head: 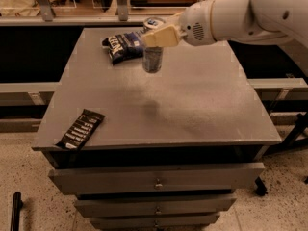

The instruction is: Move redbull can near rxbar chocolate

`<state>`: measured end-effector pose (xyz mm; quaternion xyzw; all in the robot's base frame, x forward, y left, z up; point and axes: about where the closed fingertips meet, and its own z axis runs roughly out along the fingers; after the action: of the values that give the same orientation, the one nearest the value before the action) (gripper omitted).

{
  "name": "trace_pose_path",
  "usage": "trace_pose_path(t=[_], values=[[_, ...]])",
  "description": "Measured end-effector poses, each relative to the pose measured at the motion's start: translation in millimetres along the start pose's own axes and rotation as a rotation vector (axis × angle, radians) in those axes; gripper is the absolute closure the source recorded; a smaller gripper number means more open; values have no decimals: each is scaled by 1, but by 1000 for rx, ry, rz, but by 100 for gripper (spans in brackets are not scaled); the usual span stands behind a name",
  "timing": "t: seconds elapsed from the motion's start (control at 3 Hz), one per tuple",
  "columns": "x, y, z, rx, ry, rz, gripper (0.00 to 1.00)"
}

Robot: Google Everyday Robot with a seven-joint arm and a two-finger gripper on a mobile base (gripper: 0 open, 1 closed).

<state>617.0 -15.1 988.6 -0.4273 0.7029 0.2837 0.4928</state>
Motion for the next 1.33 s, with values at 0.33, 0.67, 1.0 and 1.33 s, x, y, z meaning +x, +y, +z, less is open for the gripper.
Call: trace_pose_path(t=[0.33,0.67,1.0,1.33], values=[[6,33,41,-125,91,24,100],[5,44,51,-160,108,29,100],[5,44,51,-160,108,29,100],[1,62,61,-232,113,-21,100]])
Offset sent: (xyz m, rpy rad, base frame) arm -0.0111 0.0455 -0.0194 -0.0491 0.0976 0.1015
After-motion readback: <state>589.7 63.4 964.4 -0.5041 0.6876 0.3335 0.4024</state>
